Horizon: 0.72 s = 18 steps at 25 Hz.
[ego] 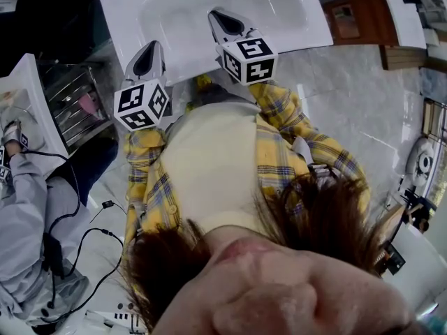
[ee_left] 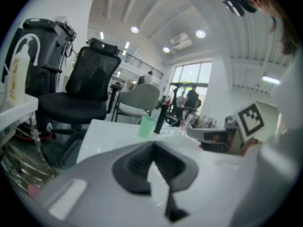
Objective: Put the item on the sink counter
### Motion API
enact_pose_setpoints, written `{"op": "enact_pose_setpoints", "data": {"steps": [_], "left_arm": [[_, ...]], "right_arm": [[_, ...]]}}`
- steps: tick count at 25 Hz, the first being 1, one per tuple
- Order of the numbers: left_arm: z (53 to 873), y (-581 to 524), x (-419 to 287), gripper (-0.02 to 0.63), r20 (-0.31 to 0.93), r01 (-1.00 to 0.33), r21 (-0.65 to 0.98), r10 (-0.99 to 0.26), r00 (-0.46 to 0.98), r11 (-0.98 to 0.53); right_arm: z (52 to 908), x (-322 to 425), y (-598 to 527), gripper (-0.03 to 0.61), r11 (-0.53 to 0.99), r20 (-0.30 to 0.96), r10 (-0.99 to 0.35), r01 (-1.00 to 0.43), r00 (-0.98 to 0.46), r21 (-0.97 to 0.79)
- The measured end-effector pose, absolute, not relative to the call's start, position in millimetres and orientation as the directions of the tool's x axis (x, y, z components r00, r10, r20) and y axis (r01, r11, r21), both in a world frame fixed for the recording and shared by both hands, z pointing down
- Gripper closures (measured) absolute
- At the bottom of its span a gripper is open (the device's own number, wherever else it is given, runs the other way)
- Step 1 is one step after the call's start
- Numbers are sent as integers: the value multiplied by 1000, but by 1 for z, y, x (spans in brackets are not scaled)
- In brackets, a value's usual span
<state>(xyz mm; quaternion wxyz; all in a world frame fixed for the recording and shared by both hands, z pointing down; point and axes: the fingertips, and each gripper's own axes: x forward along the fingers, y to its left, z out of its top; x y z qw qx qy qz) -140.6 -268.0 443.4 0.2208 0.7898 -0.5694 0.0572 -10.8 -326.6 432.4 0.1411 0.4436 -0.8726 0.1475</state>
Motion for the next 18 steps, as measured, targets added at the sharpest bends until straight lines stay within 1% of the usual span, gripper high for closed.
{"op": "enact_pose_setpoints", "data": {"steps": [18], "left_arm": [[438,-268,-144,607,331,-921,278,-872,359,-274]], "right_arm": [[438,-15,-310,565,555,404,-725,-821,-558,-137]]}}
